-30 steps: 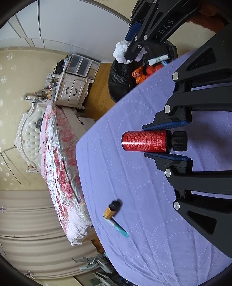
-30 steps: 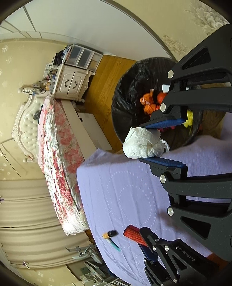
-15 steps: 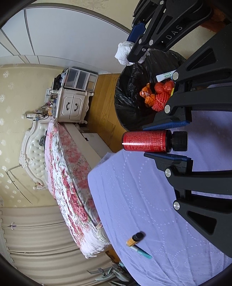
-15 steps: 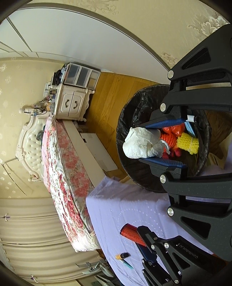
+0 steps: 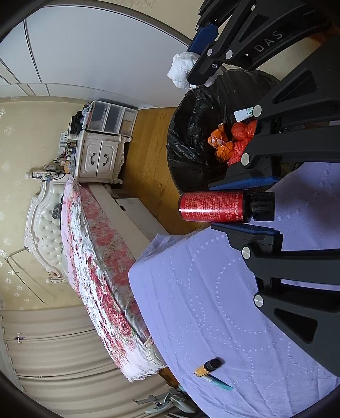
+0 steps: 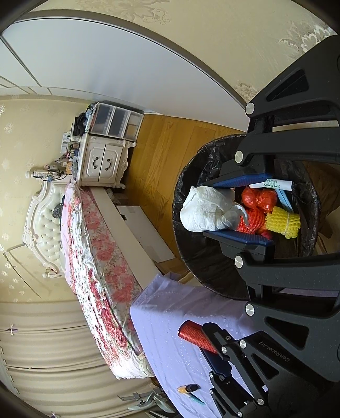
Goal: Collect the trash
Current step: 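Open both grippers to drop the bottle and tissue into the bin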
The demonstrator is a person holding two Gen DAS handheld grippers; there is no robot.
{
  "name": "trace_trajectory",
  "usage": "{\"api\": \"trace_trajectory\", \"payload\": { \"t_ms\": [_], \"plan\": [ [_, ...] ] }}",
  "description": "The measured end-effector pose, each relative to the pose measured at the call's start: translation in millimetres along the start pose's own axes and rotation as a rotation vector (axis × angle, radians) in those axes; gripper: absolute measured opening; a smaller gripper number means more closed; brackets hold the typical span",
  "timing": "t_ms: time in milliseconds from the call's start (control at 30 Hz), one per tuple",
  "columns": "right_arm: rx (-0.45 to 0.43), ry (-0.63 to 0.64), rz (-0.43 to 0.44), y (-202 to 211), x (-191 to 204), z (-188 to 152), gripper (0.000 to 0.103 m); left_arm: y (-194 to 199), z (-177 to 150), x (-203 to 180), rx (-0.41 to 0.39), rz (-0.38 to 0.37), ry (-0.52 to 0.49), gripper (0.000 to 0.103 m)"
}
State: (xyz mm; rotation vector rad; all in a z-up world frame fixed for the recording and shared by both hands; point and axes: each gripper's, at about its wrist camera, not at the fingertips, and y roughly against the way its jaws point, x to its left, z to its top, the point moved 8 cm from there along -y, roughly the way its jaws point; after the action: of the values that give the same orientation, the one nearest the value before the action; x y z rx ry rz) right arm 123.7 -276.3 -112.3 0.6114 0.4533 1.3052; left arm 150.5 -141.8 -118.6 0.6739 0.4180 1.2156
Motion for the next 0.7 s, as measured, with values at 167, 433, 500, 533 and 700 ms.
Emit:
{"api": "trace_trajectory", "payload": {
  "t_ms": [167,433,500,533,700],
  "plan": [
    [0.01,-0.011,-0.003,-6.2,-3.6,-2.1,0.03,-3.5,2.2,-2.4,0.001,0.004,-0.003,0.025],
    [0.007,-0.031,-0.028,-13.1,-12.0,-0.5,0.044,-9.6,5.7,-3.5,-0.003,0.025,-0.005,0.049],
    [0.007,-0.036,-0.033,-12.9,-14.0,-0.5,0.045,-10.2,6.3,-2.8,-0.009,0.029,-0.007,0.062],
    [0.006,-0.039,-0.035,-12.8,-15.2,-0.2,0.045,-9.8,6.2,-2.6,-0.013,0.035,-0.007,0.065],
    [0.0,-0.049,-0.042,-11.8,-19.4,0.8,0.047,-9.6,6.8,-1.7,-0.013,0.036,-0.004,0.072]
  ]
}}
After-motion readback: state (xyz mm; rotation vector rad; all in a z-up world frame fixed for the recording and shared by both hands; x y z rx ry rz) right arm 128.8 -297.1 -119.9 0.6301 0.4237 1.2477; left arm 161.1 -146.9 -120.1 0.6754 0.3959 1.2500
